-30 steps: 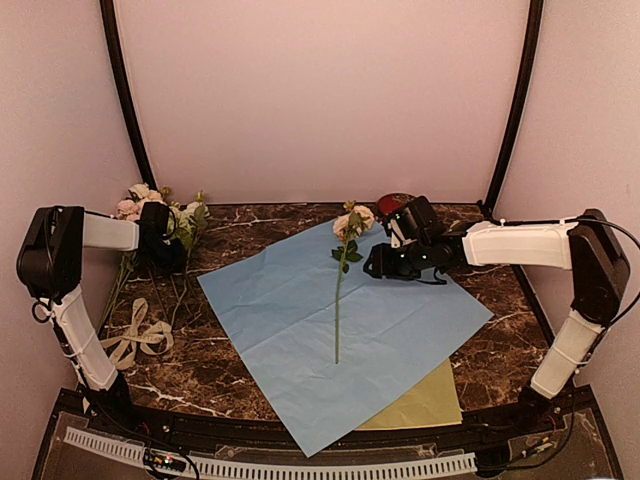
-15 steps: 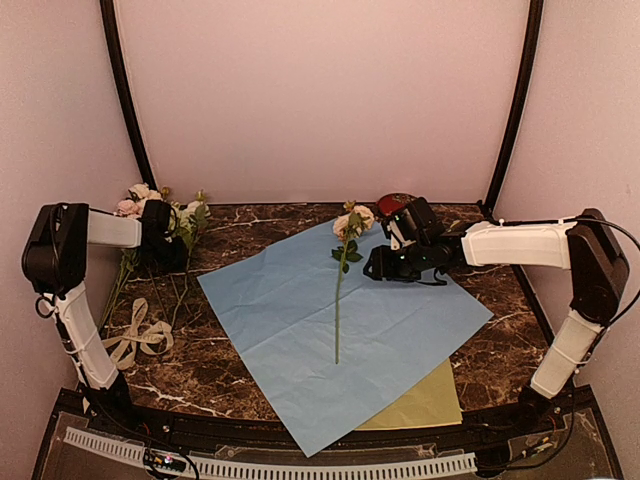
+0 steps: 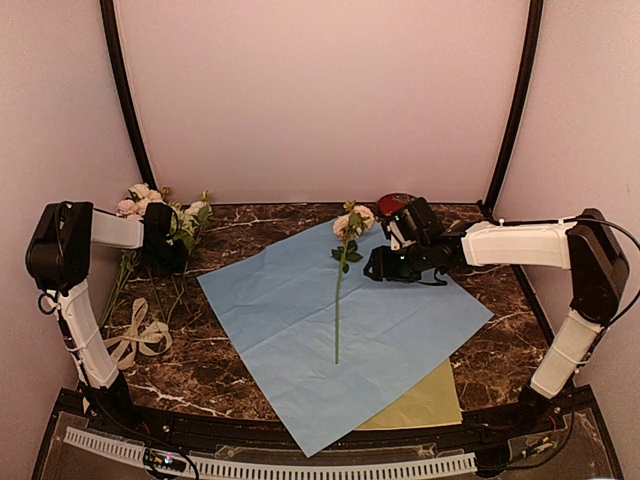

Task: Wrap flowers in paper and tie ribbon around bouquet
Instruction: Pick up the fake flower from the corner of the board.

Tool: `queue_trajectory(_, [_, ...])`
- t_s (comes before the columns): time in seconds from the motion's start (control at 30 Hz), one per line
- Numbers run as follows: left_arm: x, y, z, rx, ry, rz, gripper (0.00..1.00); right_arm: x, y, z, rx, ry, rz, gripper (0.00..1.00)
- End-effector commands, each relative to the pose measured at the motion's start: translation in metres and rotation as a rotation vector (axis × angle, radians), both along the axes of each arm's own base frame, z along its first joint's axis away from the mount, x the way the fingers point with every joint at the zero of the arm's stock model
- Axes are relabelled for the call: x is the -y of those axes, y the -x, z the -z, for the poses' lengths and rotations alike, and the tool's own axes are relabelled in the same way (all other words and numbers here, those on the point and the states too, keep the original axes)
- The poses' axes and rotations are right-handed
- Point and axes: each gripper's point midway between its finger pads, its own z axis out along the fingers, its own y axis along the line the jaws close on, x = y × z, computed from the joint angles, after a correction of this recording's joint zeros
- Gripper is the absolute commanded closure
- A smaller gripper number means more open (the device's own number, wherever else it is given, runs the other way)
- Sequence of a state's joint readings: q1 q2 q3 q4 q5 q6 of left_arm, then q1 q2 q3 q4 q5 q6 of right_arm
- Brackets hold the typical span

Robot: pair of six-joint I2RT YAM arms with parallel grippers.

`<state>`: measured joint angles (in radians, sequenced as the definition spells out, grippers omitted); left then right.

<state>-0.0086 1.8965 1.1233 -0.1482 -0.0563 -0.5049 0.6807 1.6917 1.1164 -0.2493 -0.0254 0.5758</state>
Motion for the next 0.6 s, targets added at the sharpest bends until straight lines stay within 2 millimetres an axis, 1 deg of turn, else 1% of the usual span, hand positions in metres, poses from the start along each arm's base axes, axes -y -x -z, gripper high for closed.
queue_trajectory(0.0, [-0.013, 0.002, -0.031, 0.048, -0.062, -0.013, 1.00, -0.003, -0.004, -0.011, 0.029, 0.007, -0.011, 0.46])
queue_trajectory(0.1, [-0.017, 0.002, -0.059, 0.121, -0.084, -0.019, 1.00, 0.000, -0.003, -0.012, 0.032, 0.019, -0.008, 0.46])
queue_trajectory(0.2, [-0.020, 0.006, -0.090, 0.211, -0.113, -0.019, 1.00, 0.002, -0.003, -0.015, 0.042, 0.027, -0.007, 0.46])
queue_trajectory(0.3, [-0.022, 0.011, -0.117, 0.294, -0.141, -0.003, 1.00, 0.004, -0.004, -0.018, 0.054, 0.033, -0.007, 0.46])
queue_trajectory(0.37, [-0.020, 0.014, -0.135, 0.352, -0.150, 0.021, 1.00, -0.001, -0.009, -0.032, 0.084, 0.019, -0.016, 0.46])
queue_trajectory(0.43, [-0.009, 0.018, -0.159, 0.443, -0.116, 0.061, 1.00, -0.003, -0.009, -0.040, 0.106, 0.015, -0.038, 0.46])
queue_trajectory(0.47, [-0.001, 0.022, -0.178, 0.508, -0.090, 0.088, 1.00, -0.004, -0.009, -0.045, 0.122, 0.007, -0.056, 0.46])
queue_trajectory(0.53, [0.024, 0.029, -0.213, 0.631, -0.058, 0.159, 1.00, -0.012, -0.007, -0.062, 0.175, -0.031, -0.107, 0.46])
queue_trajectory(0.57, [0.041, 0.034, -0.230, 0.688, -0.047, 0.203, 1.00, -0.018, -0.003, -0.079, 0.219, -0.074, -0.144, 0.46])
